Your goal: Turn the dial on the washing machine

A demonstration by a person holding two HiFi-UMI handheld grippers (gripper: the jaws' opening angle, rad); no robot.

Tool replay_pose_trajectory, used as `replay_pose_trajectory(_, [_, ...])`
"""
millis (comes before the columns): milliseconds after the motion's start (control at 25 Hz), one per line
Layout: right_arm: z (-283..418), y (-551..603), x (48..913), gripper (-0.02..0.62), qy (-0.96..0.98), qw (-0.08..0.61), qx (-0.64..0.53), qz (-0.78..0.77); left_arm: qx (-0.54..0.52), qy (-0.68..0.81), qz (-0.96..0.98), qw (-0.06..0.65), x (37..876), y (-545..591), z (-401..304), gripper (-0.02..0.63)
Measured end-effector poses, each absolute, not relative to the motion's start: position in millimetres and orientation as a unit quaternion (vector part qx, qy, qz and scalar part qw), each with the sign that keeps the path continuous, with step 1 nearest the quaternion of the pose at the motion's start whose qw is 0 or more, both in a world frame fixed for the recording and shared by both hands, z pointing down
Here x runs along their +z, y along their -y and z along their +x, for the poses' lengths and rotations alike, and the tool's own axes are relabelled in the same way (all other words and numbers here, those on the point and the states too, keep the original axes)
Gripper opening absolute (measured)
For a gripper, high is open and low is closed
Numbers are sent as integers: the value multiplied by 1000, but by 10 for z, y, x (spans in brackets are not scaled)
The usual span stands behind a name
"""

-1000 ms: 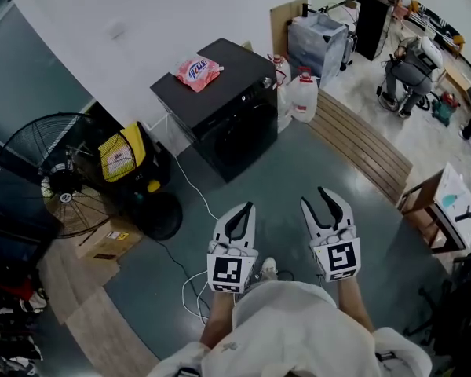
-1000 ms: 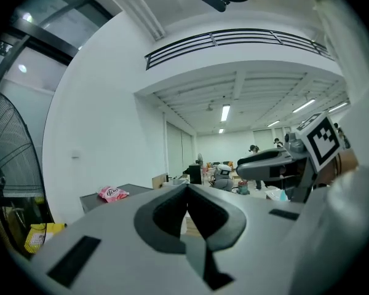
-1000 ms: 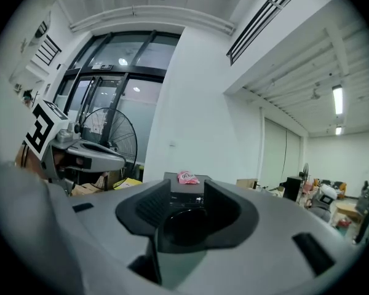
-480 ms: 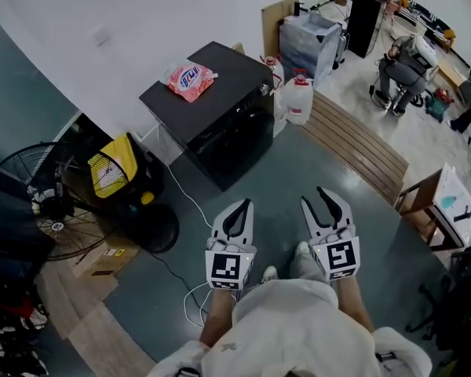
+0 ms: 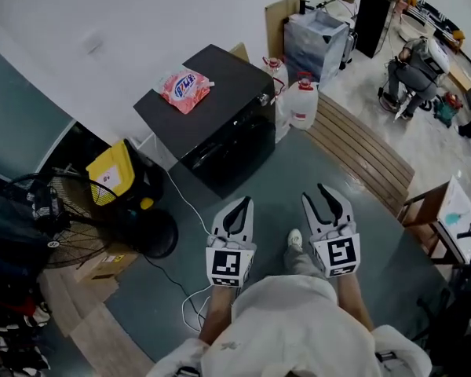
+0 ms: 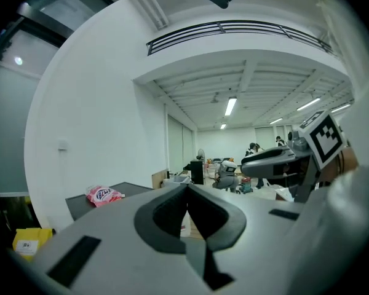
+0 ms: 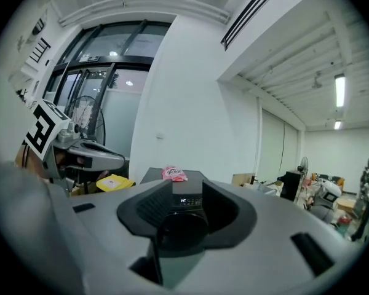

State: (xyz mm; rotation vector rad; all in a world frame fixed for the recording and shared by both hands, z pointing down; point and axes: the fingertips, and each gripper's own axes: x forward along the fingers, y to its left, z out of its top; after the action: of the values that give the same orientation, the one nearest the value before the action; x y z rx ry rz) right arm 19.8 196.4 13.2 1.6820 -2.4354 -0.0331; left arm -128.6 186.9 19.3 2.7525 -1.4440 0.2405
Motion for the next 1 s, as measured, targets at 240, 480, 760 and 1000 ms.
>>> replay_pose_trajectory(240, [550,-1290,178,160,835,89,-8,542,94,483,870,18,254,-1270,-902,12])
replay_pose_trajectory(480, [814,-737,227,160,850,85,0,519,108,501,859,24,308,-826,-616,12])
replay_pose_trajectory(760, [1040,-300,392,160,863,97,12,496,117,516,848,33,459,-405,-357,12])
replay_pose_trajectory(1000, [1031,0,633,160,869,105,25,482,124,524,842,41,605,-150,-325,12])
